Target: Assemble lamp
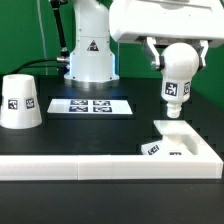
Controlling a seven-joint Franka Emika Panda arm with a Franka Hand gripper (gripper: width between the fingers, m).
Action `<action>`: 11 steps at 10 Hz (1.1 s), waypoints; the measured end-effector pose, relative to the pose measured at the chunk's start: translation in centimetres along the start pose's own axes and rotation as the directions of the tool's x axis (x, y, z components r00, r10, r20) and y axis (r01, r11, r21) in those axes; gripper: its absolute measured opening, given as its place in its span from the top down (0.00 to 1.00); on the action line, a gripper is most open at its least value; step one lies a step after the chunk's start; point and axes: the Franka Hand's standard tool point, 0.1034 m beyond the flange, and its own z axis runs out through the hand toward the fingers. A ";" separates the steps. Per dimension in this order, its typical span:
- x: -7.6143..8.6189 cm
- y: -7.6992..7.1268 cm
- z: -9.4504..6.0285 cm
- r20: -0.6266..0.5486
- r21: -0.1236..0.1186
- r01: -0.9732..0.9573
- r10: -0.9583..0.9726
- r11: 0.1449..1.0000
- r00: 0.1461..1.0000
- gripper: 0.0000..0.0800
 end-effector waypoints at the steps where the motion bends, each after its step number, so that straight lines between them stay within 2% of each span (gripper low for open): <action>1: -0.1 0.2 0.3 -0.015 -0.008 0.000 0.000 1.000 1.000 0.28; 9: -2.0 -0.8 2.1 0.022 0.004 0.008 -0.008 1.000 1.000 0.28; 11: -2.4 -0.5 2.5 0.006 -0.007 0.011 -0.011 1.000 1.000 0.28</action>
Offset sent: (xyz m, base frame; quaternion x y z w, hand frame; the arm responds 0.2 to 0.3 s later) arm -0.0013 0.0003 -0.0075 0.0033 0.0086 -0.0021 1.0000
